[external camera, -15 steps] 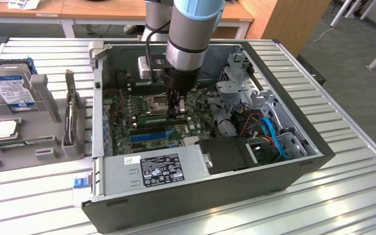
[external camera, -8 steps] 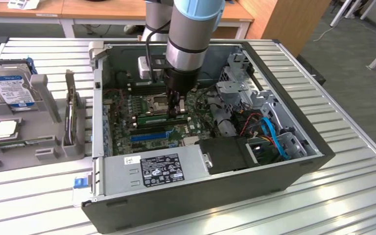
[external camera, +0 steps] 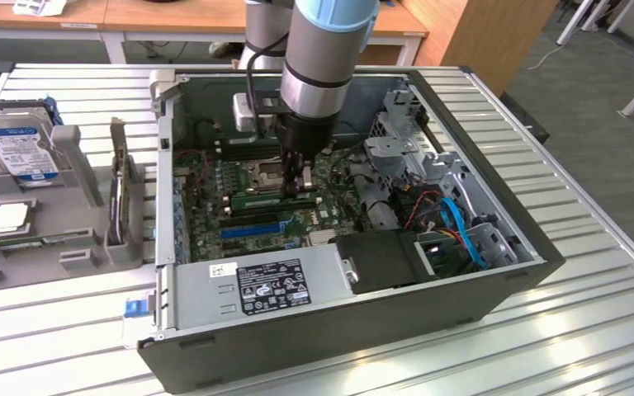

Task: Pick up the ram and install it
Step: 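Insert the ram into the slot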

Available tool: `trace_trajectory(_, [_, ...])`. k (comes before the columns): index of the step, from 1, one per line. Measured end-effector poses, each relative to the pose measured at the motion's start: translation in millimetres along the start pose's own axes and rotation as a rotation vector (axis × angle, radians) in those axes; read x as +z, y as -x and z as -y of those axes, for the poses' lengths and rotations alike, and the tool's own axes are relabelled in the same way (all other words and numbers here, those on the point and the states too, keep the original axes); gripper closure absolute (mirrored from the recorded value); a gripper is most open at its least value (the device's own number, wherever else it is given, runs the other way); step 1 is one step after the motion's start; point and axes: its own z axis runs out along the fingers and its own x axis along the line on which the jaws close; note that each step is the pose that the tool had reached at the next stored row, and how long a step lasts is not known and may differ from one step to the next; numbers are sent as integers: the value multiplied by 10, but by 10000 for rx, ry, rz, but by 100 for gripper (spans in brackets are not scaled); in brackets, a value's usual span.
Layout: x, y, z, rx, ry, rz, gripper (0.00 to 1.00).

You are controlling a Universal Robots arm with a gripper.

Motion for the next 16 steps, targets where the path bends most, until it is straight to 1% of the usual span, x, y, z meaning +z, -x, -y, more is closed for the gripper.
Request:
trace_trajectory(4, [-9, 1, 1, 2, 30, 4, 88])
trace_trajectory(13, [-10, 1, 2, 2, 34, 1, 88])
trace_trajectory(14, [-11, 1, 27, 10, 102, 1, 88])
trace_trajectory(16, [-12, 1, 37, 13, 138, 0, 88])
